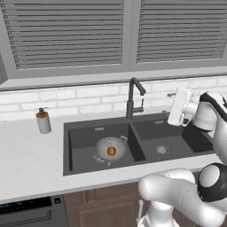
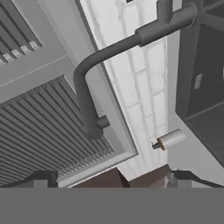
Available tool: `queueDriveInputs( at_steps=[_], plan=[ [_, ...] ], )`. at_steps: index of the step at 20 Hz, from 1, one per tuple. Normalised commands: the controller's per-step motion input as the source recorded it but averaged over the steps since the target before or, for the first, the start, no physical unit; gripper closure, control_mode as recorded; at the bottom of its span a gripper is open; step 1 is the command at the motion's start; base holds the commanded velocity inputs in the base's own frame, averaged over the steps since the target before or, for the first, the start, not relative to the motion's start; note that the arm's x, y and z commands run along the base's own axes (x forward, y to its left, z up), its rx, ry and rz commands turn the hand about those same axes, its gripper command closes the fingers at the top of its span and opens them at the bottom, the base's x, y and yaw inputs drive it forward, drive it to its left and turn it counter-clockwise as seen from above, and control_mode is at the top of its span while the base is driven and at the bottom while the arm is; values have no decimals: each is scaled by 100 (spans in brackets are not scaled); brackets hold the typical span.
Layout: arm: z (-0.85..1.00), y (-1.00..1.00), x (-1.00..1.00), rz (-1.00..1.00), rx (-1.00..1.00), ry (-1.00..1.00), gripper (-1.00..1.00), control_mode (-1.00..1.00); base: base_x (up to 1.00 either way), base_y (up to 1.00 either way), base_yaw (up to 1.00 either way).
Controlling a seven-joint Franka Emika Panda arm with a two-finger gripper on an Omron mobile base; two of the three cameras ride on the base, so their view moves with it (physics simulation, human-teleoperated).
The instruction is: Put the colander in the sink, put the apple in the colander, and turn on the sink faucet and pour water over the colander.
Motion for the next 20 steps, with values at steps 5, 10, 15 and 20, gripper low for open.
queueDriveInputs(
  at_steps=[5, 10, 15, 20],
  plan=[
    [0, 2, 35, 9, 0, -15, -100, -100, 0, 0, 0],
    [1, 18, 16, 4, -7, -13, -100, -100, 0, 0, 0],
    [23, 14, 0, 0, -4, -20, -100, -100, 0, 0, 0],
    [27, 19, 0, 0, 0, -29, -100, -100, 0, 0, 0]
  ],
)
